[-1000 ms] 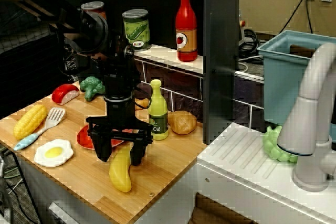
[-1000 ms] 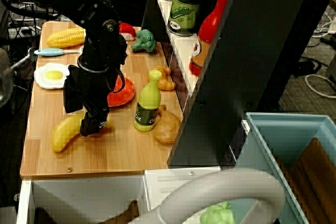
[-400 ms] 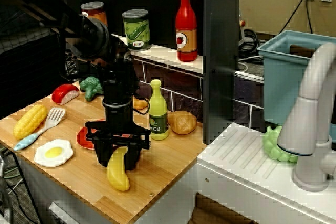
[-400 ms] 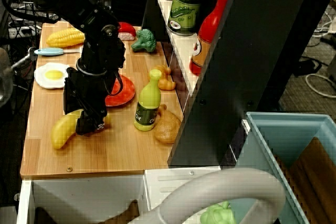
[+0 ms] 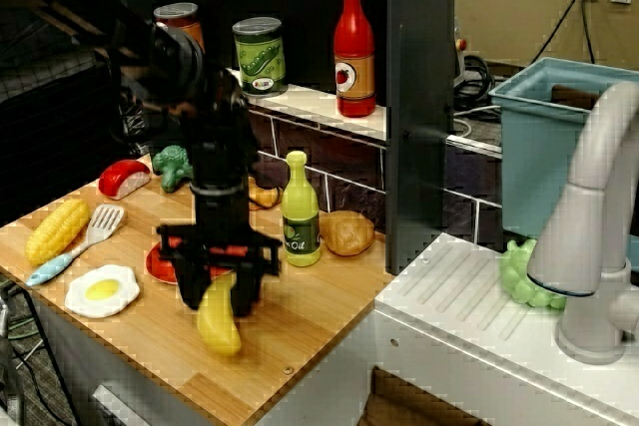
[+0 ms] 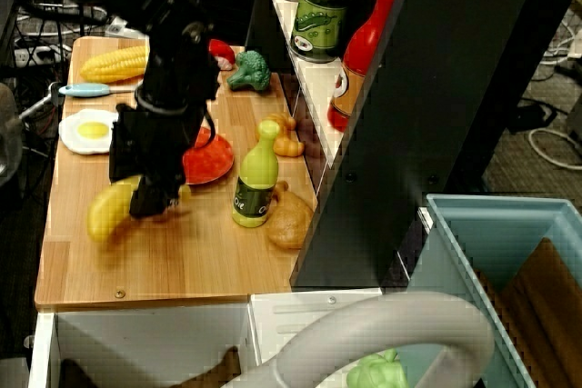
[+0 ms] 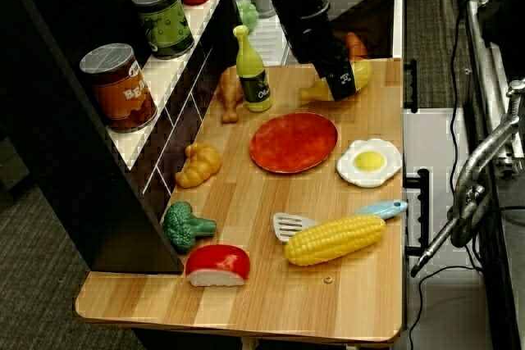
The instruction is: Put banana on plate
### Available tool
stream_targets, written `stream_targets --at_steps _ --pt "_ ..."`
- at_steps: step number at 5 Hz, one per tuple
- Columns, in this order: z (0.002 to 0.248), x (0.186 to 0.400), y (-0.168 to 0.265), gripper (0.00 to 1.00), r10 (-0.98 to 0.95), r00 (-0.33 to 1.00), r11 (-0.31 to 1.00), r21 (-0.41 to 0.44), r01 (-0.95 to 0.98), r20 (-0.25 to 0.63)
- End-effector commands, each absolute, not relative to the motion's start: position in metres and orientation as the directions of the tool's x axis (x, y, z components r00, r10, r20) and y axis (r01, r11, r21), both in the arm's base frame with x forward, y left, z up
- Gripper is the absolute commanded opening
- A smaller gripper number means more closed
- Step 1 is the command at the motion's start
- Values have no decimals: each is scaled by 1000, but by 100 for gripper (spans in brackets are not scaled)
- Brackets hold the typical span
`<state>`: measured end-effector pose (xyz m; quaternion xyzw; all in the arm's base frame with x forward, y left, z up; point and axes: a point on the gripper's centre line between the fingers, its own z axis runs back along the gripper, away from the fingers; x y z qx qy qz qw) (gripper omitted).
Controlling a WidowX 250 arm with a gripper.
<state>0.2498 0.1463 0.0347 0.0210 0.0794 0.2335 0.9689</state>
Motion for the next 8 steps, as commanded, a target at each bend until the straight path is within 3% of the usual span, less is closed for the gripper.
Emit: stream_targets --at_steps 1,4,5,6,8 --pt "78 271 180 0 460 879 887 110 -449 -126" --pt "69 294 214 0 462 873 883 169 -438 -154" --pt "70 296 219 17 486 860 871 165 -462 -158" --pt "69 290 216 100 489 857 867 192 -459 -163" --pt "69 290 216 100 489 857 867 192 -459 -163"
